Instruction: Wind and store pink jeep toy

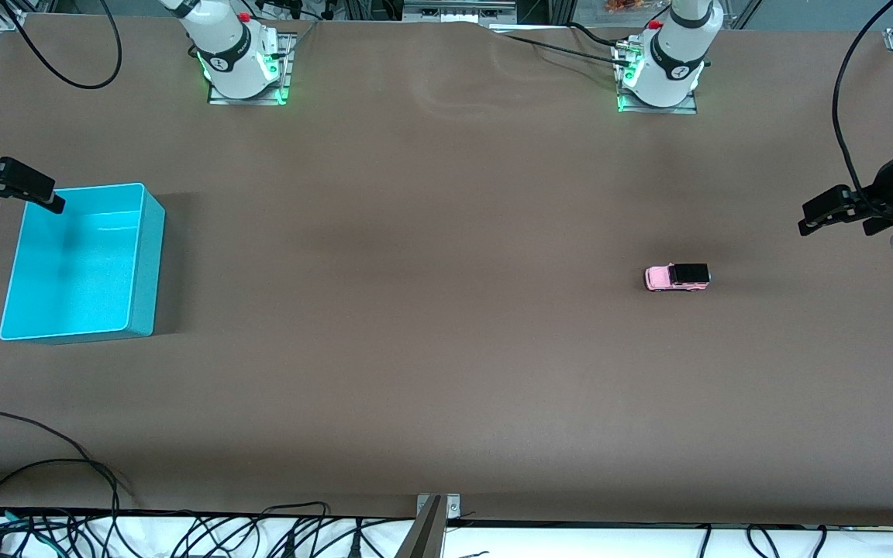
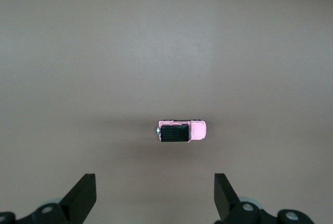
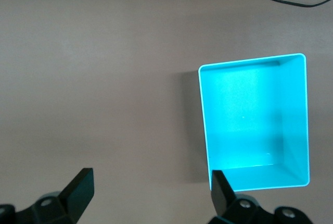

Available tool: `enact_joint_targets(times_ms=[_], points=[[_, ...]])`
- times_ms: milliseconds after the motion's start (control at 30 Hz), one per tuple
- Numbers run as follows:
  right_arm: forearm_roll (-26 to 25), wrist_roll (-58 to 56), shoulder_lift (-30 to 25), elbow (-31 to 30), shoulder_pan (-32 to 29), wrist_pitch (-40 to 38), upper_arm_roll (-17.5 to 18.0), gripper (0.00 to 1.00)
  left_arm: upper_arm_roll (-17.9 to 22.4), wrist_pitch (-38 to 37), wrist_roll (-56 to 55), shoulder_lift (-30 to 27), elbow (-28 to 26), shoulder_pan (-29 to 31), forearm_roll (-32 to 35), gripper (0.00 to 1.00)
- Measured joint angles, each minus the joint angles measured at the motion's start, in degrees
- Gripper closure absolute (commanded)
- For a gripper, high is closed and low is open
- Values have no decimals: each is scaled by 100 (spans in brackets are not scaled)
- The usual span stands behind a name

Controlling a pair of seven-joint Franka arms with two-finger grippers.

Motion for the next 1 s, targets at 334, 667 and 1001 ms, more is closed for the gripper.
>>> enact_joint_targets(times_ms=[334,667,1001], points=[[-1,-8,-1,1,-2,-28,-2,0,-1,0,-1,6,0,0,0,0],[-2,-16,-1,2,-3,-32,-3,0,-31,0,-1,7,0,-5,0,0],[-2,-24,-1,2,0,-74,0,0,-46,0,-3,7,0,-16,0,0]])
